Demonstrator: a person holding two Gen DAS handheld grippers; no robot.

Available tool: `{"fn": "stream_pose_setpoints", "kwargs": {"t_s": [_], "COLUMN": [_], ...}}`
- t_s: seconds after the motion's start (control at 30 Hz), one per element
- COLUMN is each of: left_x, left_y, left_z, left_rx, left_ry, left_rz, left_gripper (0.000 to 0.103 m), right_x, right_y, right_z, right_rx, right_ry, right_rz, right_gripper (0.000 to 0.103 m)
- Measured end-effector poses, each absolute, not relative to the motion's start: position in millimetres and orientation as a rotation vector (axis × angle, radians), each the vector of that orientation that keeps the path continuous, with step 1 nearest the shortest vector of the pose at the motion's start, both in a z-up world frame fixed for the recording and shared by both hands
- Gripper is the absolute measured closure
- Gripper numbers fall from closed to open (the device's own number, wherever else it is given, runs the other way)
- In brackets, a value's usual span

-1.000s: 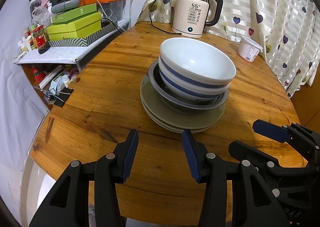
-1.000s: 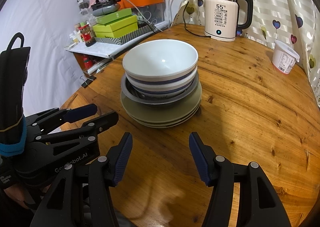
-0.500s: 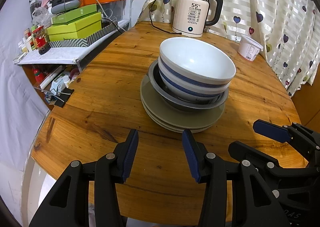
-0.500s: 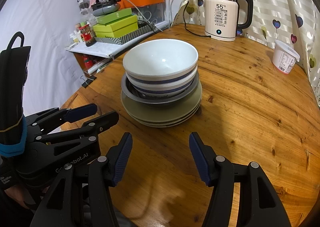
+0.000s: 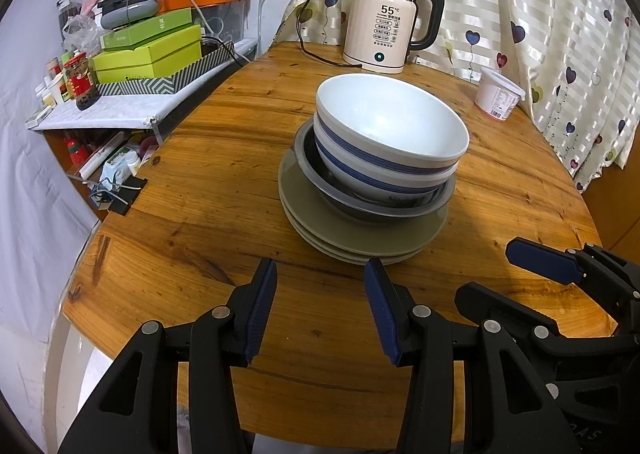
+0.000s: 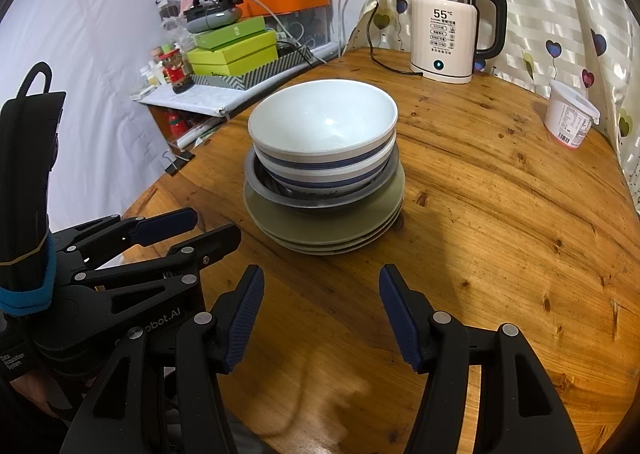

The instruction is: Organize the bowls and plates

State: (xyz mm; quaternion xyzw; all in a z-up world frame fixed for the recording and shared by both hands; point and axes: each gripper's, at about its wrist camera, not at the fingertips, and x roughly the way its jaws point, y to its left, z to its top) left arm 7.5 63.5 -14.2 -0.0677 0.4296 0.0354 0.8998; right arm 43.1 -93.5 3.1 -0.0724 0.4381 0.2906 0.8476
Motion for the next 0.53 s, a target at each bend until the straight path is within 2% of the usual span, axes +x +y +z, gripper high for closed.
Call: {"fn": "stream_pose_setpoints", "kwargs": {"t_s": [0.53], "left_x": [8.9], "left_y": [66.5], "left_z": [-16.4], "left_rx": [-0.137], "left_ry": [0.894], "left_rz": [0.069], "left_gripper": [0.056], "right_x": [43.1], "right_y": [-93.2], "right_z": [3.2], "right_rx": [-0.156], "right_ry": [0.923], "right_rz": [0.611], "right_gripper": [0.042]}}
